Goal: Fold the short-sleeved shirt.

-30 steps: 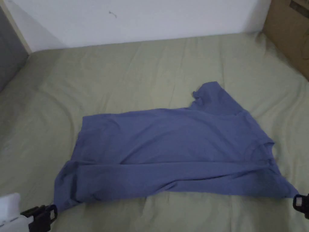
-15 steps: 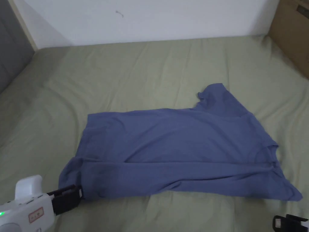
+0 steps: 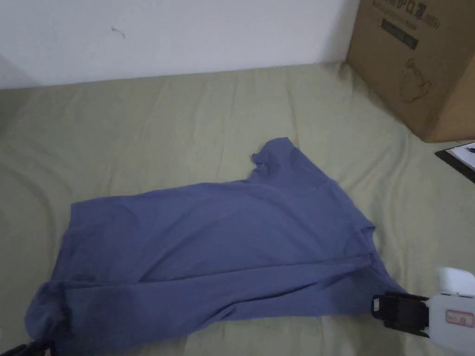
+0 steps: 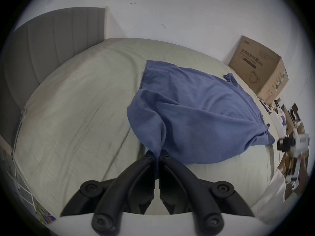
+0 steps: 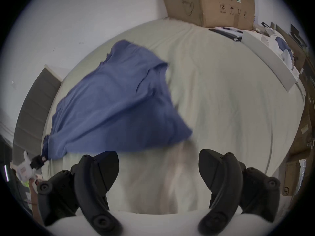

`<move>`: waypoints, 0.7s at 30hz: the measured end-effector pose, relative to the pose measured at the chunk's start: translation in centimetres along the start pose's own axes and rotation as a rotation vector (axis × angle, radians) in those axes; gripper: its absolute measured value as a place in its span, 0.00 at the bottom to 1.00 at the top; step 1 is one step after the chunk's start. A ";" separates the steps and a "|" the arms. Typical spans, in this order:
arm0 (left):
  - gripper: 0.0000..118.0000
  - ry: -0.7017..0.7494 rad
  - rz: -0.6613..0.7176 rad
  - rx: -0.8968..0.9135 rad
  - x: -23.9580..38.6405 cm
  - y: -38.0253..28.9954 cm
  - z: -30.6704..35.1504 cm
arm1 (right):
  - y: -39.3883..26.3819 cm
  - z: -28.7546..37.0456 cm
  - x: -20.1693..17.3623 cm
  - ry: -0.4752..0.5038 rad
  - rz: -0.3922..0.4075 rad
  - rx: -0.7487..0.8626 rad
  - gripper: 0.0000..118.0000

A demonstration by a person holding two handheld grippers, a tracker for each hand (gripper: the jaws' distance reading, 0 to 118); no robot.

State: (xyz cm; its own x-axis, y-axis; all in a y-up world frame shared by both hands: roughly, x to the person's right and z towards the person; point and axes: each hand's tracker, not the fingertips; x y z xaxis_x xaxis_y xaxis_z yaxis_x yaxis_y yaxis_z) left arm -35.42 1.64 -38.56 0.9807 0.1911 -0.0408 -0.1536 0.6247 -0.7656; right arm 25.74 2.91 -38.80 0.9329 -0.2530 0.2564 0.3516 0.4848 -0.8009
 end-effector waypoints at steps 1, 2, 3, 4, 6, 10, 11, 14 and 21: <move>0.02 -0.001 0.001 0.004 0.0 0.1 0.1 | 0.6 -1.1 0.2 0.004 -0.006 0.001 0.85; 0.02 -0.008 0.004 0.005 -0.2 0.4 0.1 | 1.4 -2.4 0.4 0.001 -0.020 -0.012 0.81; 0.02 -0.011 0.007 0.003 -0.2 0.5 0.1 | 2.0 -3.7 0.1 -0.017 -0.043 -0.051 0.68; 0.02 -0.008 0.008 0.003 -0.1 0.6 0.0 | 2.2 -4.7 -0.1 -0.013 -0.032 -0.061 0.57; 0.02 -0.010 0.014 -0.001 -0.2 0.6 -0.1 | 1.7 -5.7 -1.7 -0.128 0.000 -0.113 0.55; 0.02 0.007 -0.011 -0.031 -0.2 0.5 -0.1 | 1.5 -4.0 -3.1 -0.055 0.100 -0.061 0.09; 0.02 0.012 -0.018 -0.035 -0.2 0.5 -0.1 | 1.6 -4.0 -3.4 -0.060 0.079 -0.085 0.09; 0.02 0.005 -0.022 -0.041 -0.4 1.0 0.8 | 1.8 -3.7 -3.1 -0.075 0.100 -0.101 0.09; 0.02 -0.062 -0.088 -0.059 -2.9 0.8 5.6 | 3.3 3.3 2.3 0.032 -0.078 -0.061 0.09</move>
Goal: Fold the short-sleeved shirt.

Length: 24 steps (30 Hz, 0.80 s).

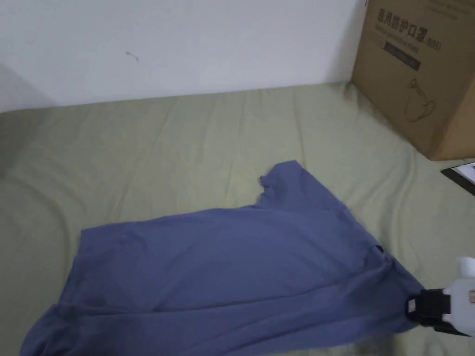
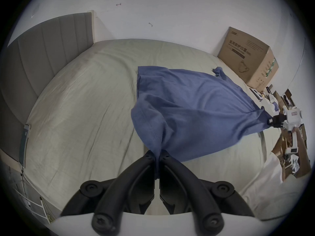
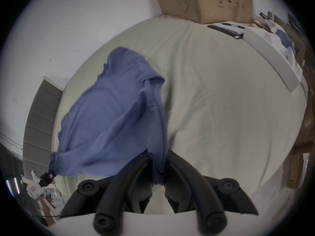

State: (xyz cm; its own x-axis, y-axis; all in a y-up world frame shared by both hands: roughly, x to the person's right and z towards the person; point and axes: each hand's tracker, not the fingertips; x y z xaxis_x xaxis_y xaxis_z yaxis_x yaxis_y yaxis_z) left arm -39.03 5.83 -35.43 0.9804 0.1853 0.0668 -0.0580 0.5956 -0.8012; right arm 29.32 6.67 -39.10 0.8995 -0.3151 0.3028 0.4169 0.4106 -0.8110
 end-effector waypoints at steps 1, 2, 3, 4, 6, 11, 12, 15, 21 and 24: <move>0.02 -0.001 0.003 -0.007 0.1 -0.4 0.7 | -0.1 0.7 0.6 -0.020 0.012 -0.004 0.09; 0.02 -0.025 0.000 -0.017 0.2 -1.1 1.4 | -0.9 1.7 0.7 -0.008 0.033 -0.021 0.09; 0.02 -0.037 -0.002 -0.027 0.2 -2.1 1.9 | -1.8 2.3 1.7 0.012 0.015 -0.038 0.09; 0.02 -0.044 -0.005 -0.034 0.4 -2.9 2.2 | -2.5 2.6 2.4 0.021 -0.007 -0.058 0.09; 0.02 -0.028 -0.036 -0.066 1.0 -5.0 2.0 | -5.0 2.6 2.7 0.013 0.021 -0.106 0.09; 0.14 0.017 -0.028 -0.144 1.2 -8.6 0.1 | -9.4 0.0 2.5 -0.086 0.049 -0.189 0.42; 0.42 0.063 -0.012 -0.156 1.2 -8.8 0.0 | -9.8 -0.1 2.3 -0.119 0.070 -0.193 0.76; 0.79 0.070 0.007 -0.124 0.7 -8.3 0.9 | -9.3 1.9 1.7 -0.105 0.113 -0.124 0.86; 0.63 0.026 0.105 0.074 1.6 -3.6 3.8 | -6.6 6.3 -2.3 -0.088 0.280 0.031 0.39; 0.00 -0.012 0.111 0.119 2.5 -1.5 2.5 | -4.6 5.7 -4.2 -0.053 0.285 0.083 0.03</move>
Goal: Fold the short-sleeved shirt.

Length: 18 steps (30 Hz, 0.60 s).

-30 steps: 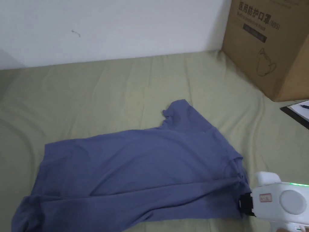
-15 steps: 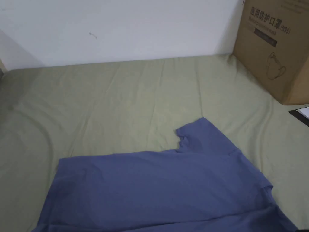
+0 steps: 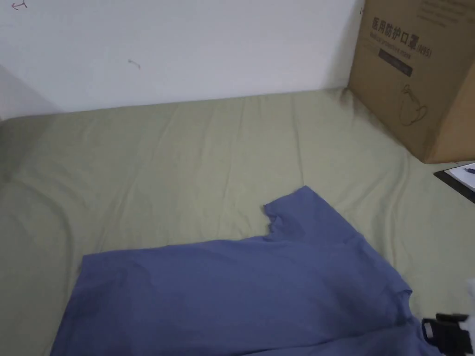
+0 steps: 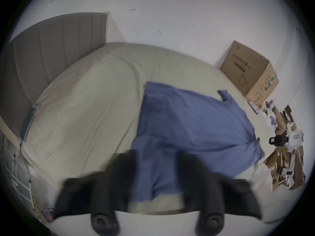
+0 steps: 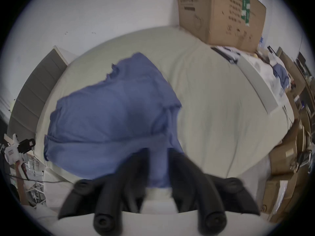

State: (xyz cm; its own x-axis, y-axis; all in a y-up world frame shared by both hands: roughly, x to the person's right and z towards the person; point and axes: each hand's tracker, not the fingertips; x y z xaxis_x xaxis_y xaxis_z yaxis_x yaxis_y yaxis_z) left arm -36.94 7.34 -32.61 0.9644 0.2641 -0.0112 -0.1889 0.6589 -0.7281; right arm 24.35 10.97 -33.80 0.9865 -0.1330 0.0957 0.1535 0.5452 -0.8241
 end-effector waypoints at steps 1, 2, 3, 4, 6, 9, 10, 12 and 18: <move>0.00 0.016 -0.006 0.005 1.7 0.6 -0.7 | 0.7 -0.5 -0.4 0.022 -0.005 0.008 0.00; 0.00 0.035 -0.014 0.016 2.6 1.1 -1.6 | 1.7 -1.6 -0.4 0.040 -0.009 0.006 0.00; 0.00 0.028 -0.039 -0.012 2.9 1.8 -2.5 | 2.7 -2.6 -0.7 0.048 -0.019 0.013 0.00; 0.00 0.024 -0.044 -0.036 3.3 2.2 -3.3 | 3.6 -3.4 -0.9 0.064 -0.025 0.014 0.00; 0.00 0.012 -0.050 -0.019 3.3 2.7 -4.8 | 6.2 -5.7 -1.1 0.076 -0.030 0.024 0.00; 0.00 0.041 -0.050 -0.034 4.0 3.9 -6.4 | 10.5 -9.0 -1.7 0.069 -0.012 0.047 0.00; 0.00 0.050 -0.053 -0.036 4.1 4.1 -6.7 | 11.9 -10.2 -1.6 0.068 0.011 0.065 0.00; 0.00 0.054 -0.052 -0.035 4.2 4.4 -7.2 | 15.2 -13.6 -1.8 0.051 0.036 0.040 0.40; 0.00 0.077 -0.039 -0.087 1.4 3.4 -9.6 | 20.3 -24.3 -1.1 -0.034 0.018 -0.149 0.64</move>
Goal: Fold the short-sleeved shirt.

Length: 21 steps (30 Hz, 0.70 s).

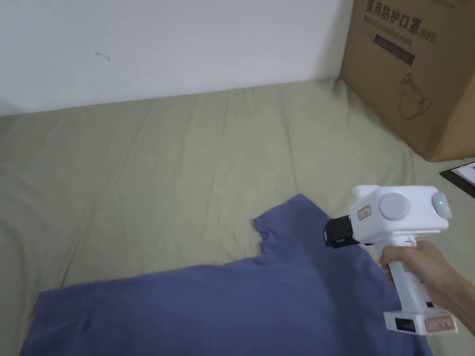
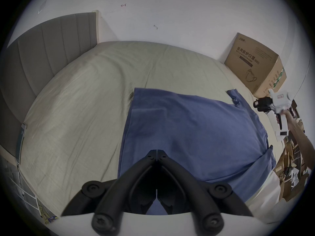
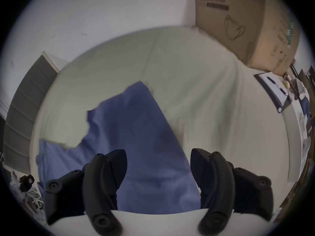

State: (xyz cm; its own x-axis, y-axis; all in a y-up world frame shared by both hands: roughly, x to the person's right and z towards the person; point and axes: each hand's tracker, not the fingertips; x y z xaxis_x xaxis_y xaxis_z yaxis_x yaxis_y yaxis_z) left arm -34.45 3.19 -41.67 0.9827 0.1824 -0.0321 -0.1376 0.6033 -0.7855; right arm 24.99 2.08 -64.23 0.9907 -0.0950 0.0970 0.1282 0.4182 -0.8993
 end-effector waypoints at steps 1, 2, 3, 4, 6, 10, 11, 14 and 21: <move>0.00 0.000 0.014 -0.013 -0.3 -0.1 -0.6 | 0.1 -1.1 0.0 -0.022 -0.013 -0.038 0.49; 0.00 0.008 0.041 -0.035 -0.6 -0.1 -1.3 | -0.3 -2.2 0.0 -0.032 -0.015 -0.073 0.39; 0.00 0.020 0.054 -0.055 -0.5 0.0 -1.2 | -0.7 -2.9 -0.1 -0.057 0.010 -0.089 0.38; 0.00 0.024 0.048 -0.060 -0.5 0.1 -1.4 | -0.9 -2.2 -0.4 -0.038 0.000 -0.033 0.33; 0.00 0.029 0.020 -0.074 -0.4 0.4 -2.2 | -0.6 -1.4 -0.6 -0.008 0.002 -0.031 0.01; 0.59 0.017 0.008 -0.136 -0.6 2.7 -4.6 | -0.5 -1.8 -0.8 -0.007 0.048 -0.059 0.01; 0.82 0.028 0.000 -0.134 -0.8 3.5 -5.5 | -0.5 -1.9 -0.7 -0.010 0.035 -0.060 0.01; 0.93 0.060 -0.032 -0.134 -0.9 6.6 -8.0 | -0.5 -1.6 -1.0 -0.016 0.026 -0.060 0.01; 0.90 0.127 0.003 -0.181 0.1 14.7 -15.3 | -0.4 -1.7 -1.0 -0.004 0.024 -0.062 0.01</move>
State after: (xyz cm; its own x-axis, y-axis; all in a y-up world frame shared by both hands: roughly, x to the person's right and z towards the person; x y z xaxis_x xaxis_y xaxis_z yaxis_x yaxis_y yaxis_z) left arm -34.47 0.19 -62.70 0.9916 0.0779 -0.1030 -0.1272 0.4513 -0.8833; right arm 23.92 0.48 -64.64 0.9937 -0.0817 0.0766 0.1013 0.3634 -0.9261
